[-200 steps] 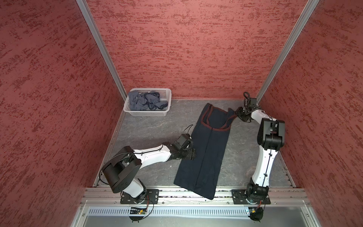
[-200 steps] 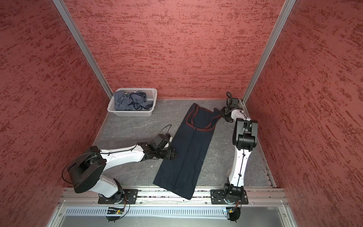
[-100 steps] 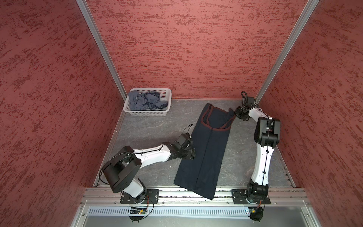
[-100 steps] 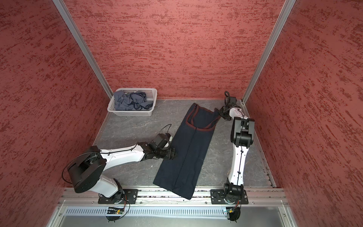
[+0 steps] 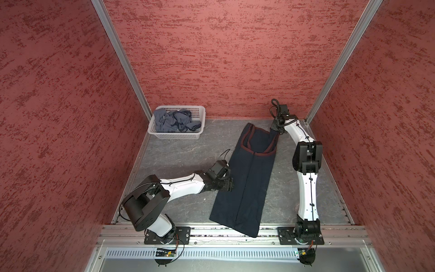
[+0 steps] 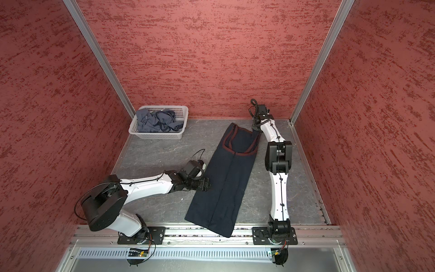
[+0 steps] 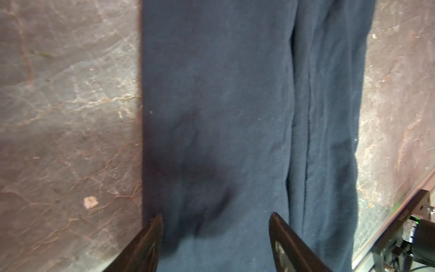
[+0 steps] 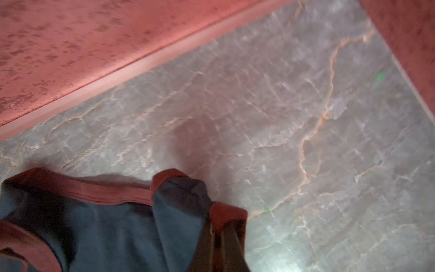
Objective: Fold and stack the tank tops
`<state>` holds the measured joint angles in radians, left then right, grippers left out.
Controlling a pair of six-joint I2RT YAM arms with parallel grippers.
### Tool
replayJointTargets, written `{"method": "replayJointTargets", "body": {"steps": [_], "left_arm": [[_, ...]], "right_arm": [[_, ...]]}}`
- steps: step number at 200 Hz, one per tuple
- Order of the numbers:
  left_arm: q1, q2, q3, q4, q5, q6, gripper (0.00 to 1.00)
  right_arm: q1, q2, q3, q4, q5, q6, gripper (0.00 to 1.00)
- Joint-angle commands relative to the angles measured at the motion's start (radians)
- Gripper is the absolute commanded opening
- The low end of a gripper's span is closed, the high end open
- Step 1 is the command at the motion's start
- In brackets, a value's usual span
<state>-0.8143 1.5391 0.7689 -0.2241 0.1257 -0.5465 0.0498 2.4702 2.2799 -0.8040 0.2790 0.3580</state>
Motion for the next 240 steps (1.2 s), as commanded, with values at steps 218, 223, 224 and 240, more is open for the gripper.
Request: {"method": "replayJointTargets", "body": {"steps": [218,223,224,240], "left_arm": [[0.005,0.027,-0.037,0.048,0.017,-0.024,0.72],[0.005,0.027,-0.037,0.048,0.016,-0.025,0.72],[0.005,0.026,-0.037,0.049,0.016,-0.025,0.72],[0.004,0.027,-0.037,0.05,0.016,-0.026,0.72]], "right_arm": [[0.087,0.102,0.197,-0.069,-0.159,0.023,0.4],[0.086,0.1,0.197,-0.073,-0.159,0.026,0.41],[0.086,0.099,0.197,-0.073,-0.158,0.027,0.41],[0.086,0.093,0.187,-0.084,-0.154,0.034,0.43]]}}
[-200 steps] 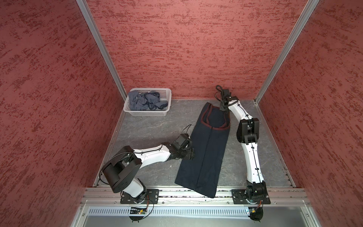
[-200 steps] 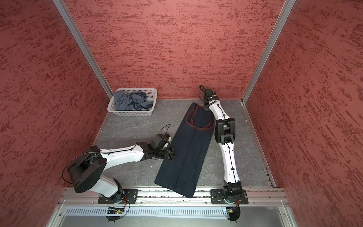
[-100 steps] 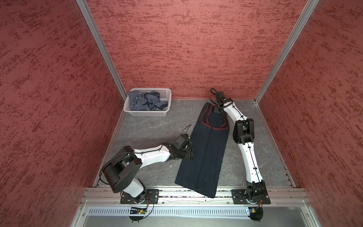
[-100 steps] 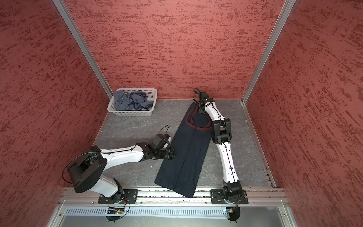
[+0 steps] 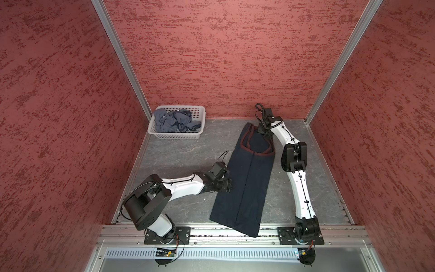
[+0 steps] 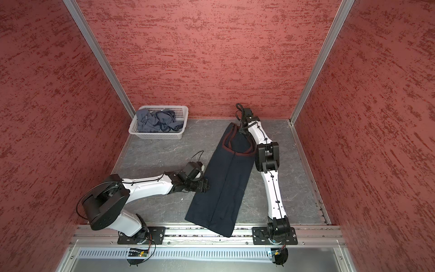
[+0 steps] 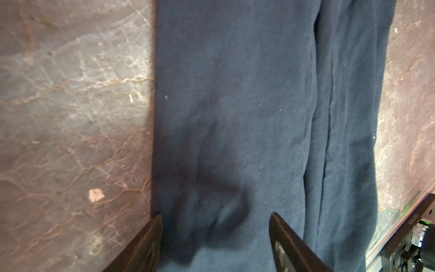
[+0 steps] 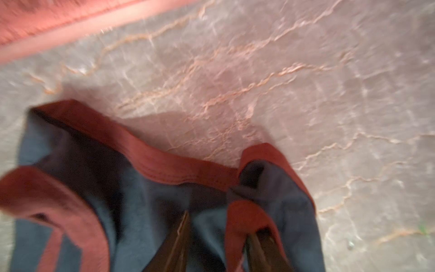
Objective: Fold and stack the tank tops
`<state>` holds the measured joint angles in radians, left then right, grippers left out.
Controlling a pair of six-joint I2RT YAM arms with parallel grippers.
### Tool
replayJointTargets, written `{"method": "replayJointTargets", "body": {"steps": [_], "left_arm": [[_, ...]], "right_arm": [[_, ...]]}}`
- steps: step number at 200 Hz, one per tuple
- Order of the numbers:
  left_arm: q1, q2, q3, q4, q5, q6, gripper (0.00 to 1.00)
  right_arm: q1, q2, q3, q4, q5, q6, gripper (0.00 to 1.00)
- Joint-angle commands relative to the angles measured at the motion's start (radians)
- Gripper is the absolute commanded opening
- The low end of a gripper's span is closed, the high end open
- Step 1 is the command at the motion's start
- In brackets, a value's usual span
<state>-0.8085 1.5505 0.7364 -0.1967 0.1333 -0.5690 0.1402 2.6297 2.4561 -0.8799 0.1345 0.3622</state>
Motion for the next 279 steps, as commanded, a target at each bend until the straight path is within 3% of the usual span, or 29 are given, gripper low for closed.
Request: {"method": "replayJointTargets", "body": {"steps": [1,47,118,166,194,225,279], "left_arm": [[-0.001,0.015,-0.005,0.023,0.009,-0.003,0.72],[-0.002,0.023,-0.003,0.021,0.007,0.003,0.72],[0.001,0.043,0.027,0.019,0.002,0.001,0.72],[0.021,0.071,0.136,-0.008,0.019,0.058,0.72],[0.044,0.155,0.255,-0.035,0.049,0.102,0.72],[0.059,0.257,0.344,-0.05,0.07,0.121,0.71],[0.056,0.315,0.355,-0.079,0.074,0.111,0.69]], "right_arm": [[-0.004,-0.068,0.009,-0.008,-0.008,0.03,0.44],[-0.003,-0.143,-0.131,0.047,-0.023,0.042,0.53],[0.01,-0.352,-0.414,0.154,-0.208,0.054,0.56],[0.018,-0.707,-0.881,0.282,-0.165,0.067,0.57],[0.017,-0.83,-1.159,0.366,-0.184,0.089,0.57],[0.017,-0.843,-1.32,0.465,-0.228,0.107,0.56],[0.028,-0.724,-1.272,0.499,-0.208,0.086,0.49]]}}
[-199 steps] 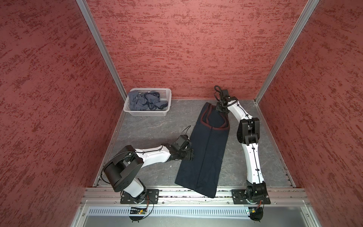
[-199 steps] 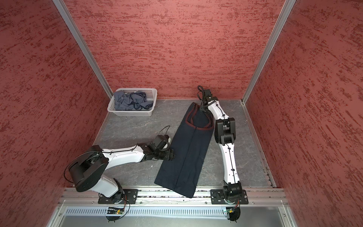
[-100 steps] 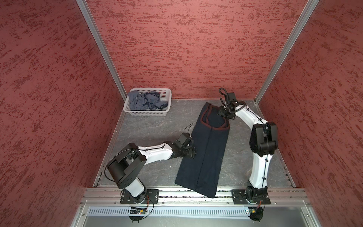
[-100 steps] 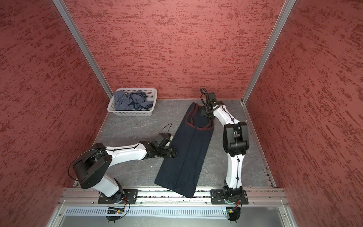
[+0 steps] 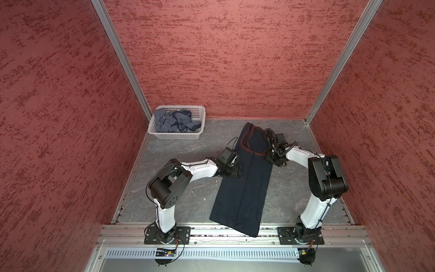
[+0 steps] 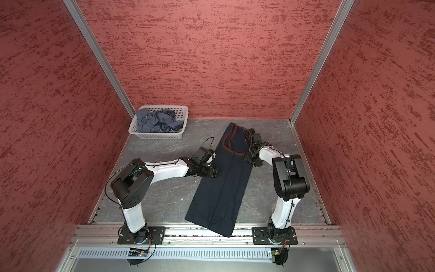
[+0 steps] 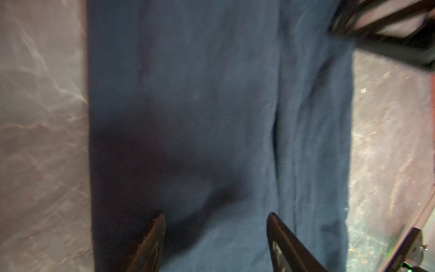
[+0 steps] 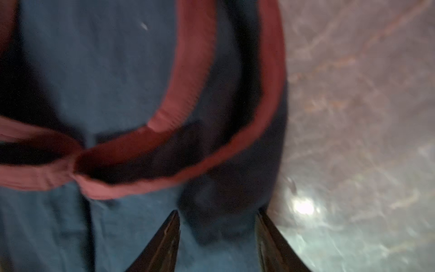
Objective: Fold and stack the tank tops
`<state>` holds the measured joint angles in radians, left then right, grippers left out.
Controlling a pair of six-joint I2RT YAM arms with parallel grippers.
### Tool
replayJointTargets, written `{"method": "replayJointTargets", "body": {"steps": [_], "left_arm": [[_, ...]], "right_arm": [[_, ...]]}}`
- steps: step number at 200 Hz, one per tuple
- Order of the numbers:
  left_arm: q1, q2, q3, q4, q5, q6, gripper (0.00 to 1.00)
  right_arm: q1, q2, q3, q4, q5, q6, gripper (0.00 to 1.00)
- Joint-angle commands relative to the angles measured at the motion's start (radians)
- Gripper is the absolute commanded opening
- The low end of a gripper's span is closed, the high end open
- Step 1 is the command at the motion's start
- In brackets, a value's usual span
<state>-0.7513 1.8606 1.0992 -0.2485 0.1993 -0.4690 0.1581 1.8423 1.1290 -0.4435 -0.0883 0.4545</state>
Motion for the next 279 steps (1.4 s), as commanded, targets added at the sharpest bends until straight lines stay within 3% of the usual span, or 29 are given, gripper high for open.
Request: {"method": "replayJointTargets", "body": {"steps": [1,71,107,137,178,217,279], "left_arm": [[-0.001,0.006,-0.011,-0.026,0.009,0.011,0.69],[-0.002,-0.091,-0.218,0.031,-0.041,-0.096,0.69],[0.041,-0.06,-0.199,0.06,-0.04,-0.108,0.7],[0.069,-0.073,-0.153,0.04,-0.045,-0.093,0.7],[0.022,-0.229,-0.108,-0.127,-0.088,-0.078,0.75],[0.009,-0.428,-0.212,-0.282,-0.097,-0.139,0.79],[-0.08,-0.657,-0.36,-0.471,-0.053,-0.274,0.82]], "right_arm": [[0.01,0.066,0.059,0.061,0.017,-0.008,0.49],[0.089,0.311,0.361,-0.022,0.065,-0.065,0.48],[0.116,0.384,0.519,-0.089,0.082,-0.064,0.48],[0.116,0.318,0.516,-0.134,0.13,-0.066,0.55],[0.118,0.021,0.263,-0.101,0.089,-0.046,0.62],[0.155,-0.268,-0.045,-0.132,0.083,0.001,0.63],[0.288,-0.715,-0.452,-0.223,-0.013,0.24,0.63]]}}
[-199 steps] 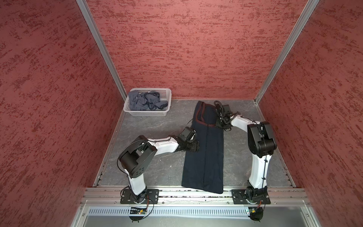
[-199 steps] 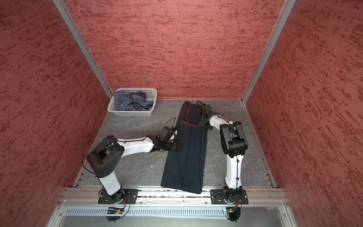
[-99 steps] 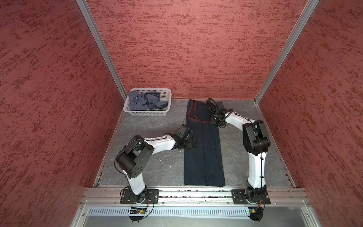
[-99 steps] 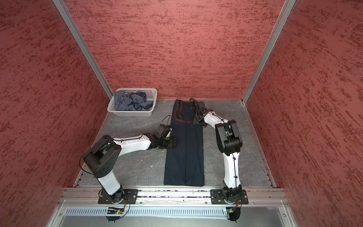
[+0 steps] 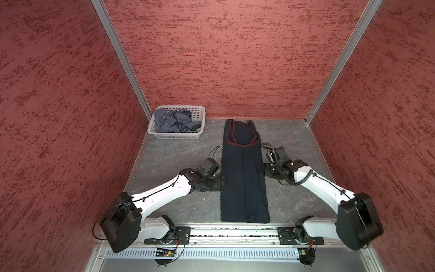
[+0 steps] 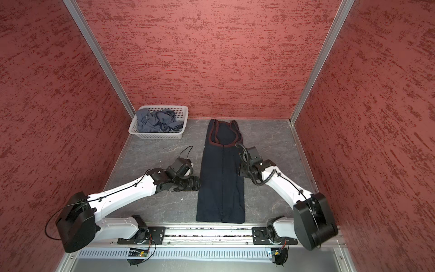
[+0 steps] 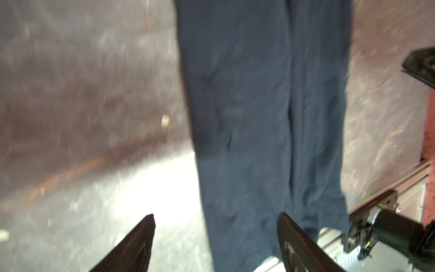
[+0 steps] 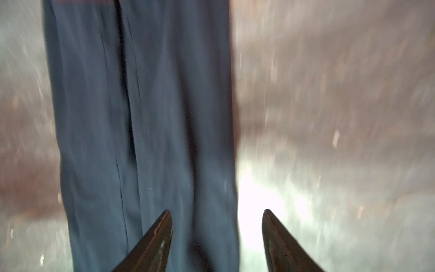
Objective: Fold and stack the tank tops
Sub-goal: 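Grasp the near hem corners of the tank top with both grippers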
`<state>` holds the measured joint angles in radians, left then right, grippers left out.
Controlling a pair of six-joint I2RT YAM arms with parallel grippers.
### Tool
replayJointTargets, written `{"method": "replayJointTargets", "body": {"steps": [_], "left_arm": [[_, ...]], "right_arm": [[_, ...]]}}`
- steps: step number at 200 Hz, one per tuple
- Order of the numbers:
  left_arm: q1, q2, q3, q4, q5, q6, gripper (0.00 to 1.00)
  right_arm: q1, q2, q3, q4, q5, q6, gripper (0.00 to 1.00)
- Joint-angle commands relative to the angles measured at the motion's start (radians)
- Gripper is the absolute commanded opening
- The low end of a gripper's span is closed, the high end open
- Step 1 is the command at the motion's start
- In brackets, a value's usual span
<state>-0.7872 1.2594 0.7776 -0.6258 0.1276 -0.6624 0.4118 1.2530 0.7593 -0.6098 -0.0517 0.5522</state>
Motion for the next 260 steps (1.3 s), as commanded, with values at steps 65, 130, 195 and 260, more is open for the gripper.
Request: {"method": "replayJointTargets", "body": {"steps": [65,130,195,260], "left_arm": [[-0.197,-0.092,-0.161,0.029,0.072,-0.245,0.79],[-0.273,-0.034,-0.177,0.108,0.113,-0.308,0.7],[-0.335,0.029,-0.183,0.132,0.137,-0.338,0.6],[-0.339,0.078,-0.154,0.177,0.128,-0.312,0.37]], "right_arm": [[0.138,-0.385,-0.346,0.009,-0.196,0.383,0.59],[0.253,-0.41,-0.406,-0.051,-0.188,0.495,0.54],[0.402,-0.494,-0.431,-0.139,-0.195,0.6,0.47],[0.414,-0.434,-0.397,-0.105,-0.17,0.573,0.24]]}}
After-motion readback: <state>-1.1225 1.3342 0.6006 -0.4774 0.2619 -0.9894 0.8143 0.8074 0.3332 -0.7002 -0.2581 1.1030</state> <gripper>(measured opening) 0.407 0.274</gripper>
